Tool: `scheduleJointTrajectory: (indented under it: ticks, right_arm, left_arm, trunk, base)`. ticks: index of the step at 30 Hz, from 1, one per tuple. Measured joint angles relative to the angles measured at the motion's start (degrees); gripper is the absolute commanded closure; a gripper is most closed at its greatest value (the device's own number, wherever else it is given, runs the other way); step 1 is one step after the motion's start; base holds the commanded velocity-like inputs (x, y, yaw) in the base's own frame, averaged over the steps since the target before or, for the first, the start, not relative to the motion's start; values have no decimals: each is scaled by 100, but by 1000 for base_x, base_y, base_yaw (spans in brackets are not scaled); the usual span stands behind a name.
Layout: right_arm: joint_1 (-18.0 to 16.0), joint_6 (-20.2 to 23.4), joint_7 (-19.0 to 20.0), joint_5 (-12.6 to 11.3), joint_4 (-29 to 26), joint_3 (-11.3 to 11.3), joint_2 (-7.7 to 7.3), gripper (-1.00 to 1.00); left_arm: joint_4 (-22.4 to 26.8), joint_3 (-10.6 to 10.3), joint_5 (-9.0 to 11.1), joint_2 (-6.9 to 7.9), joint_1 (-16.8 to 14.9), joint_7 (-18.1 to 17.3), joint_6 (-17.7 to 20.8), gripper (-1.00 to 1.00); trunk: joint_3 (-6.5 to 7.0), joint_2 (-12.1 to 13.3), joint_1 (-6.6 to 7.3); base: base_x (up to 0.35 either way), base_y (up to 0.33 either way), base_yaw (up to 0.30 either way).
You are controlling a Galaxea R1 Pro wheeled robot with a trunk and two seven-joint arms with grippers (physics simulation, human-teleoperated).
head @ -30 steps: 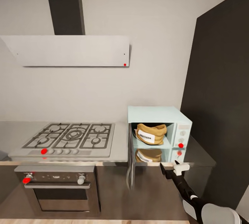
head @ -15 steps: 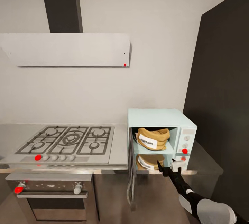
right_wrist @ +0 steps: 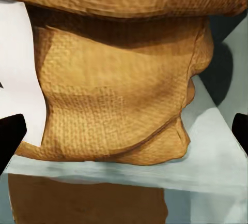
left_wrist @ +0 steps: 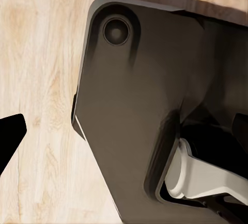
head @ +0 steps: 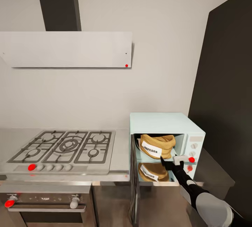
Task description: In the kitchen, take the popcorn bag from the countertop, put it into the microwave, and heat it until the popcorn is cooked so the cooked popcorn ends up inside the bag.
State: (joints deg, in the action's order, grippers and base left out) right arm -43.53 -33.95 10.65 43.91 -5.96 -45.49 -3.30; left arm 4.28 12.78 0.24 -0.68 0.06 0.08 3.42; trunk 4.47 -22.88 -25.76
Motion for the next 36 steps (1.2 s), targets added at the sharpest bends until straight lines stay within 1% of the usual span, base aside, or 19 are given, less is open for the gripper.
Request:
scheduleJointTrajectory:
  ticks: [5,9,14,23,36]
  right_arm:
    - [-54,21,0,-11,-10,3,58,-100]
    - [-80,22,0,-14,-10,2,80,-100]
    - [-84,22,0,-14,-11,2,84,-100]
    - [-84,22,1,-14,-11,2,82,-100]
    - [-83,21,8,-16,-11,0,82,-100]
  left_arm:
    - [-1,0,0,-6,0,0,0,-100]
    - [1,0,0,-8,0,0,0,-100]
    - [0,12,0,-8,0,5,-5,-100]
    - [-1,3,0,-6,0,8,0,-100]
    - [-2,4,0,-8,0,8,0,-100]
  trunk:
    - [0,0,0]
    - [0,-1,1]
    - [0,0,0]
    - [0,0,2]
    - [0,-1,1]
  base:
    - [8,0,0]
    - [133,26,0]
    - [26,3,0]
    - [181,0,0]
    - [57,15,0]
